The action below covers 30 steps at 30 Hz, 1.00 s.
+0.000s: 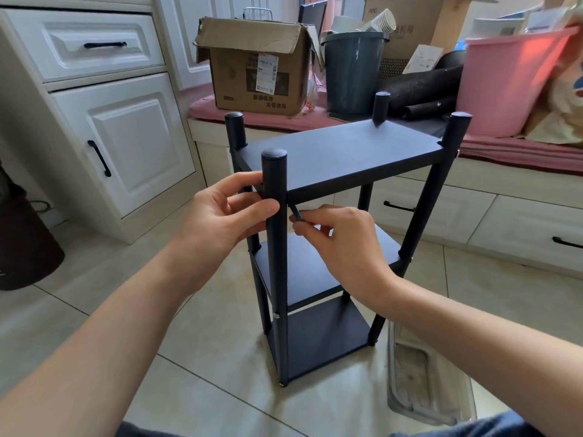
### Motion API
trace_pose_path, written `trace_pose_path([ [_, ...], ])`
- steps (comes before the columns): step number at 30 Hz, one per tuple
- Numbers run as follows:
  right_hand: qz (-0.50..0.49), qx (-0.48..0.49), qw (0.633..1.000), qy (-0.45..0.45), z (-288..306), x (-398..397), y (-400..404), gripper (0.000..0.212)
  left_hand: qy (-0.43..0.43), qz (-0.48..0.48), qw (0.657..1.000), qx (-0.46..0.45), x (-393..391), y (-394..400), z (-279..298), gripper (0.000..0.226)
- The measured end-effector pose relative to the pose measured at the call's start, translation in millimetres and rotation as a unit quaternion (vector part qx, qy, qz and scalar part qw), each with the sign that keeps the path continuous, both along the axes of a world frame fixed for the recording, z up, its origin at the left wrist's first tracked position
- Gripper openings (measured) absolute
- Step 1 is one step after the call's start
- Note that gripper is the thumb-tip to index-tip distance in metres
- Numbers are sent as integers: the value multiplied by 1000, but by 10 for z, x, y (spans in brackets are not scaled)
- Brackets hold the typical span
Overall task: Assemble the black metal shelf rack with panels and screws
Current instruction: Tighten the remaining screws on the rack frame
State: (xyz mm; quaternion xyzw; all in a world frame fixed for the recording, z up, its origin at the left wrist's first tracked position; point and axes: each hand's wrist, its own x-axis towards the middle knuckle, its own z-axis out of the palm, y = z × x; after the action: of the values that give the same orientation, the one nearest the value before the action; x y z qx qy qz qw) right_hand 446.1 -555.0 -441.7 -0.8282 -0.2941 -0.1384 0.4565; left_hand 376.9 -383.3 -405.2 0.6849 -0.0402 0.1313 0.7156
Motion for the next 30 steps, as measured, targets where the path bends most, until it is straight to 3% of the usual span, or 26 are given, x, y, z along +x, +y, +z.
trace_pose_path([
  [22,-11,38,999,-29,-150,124,291,13,11,-3,1000,17,32,47,-20,45],
  [30,14,35,999,16,-154,90,202,12,6,-1,1000,31,41,64,-46,48],
])
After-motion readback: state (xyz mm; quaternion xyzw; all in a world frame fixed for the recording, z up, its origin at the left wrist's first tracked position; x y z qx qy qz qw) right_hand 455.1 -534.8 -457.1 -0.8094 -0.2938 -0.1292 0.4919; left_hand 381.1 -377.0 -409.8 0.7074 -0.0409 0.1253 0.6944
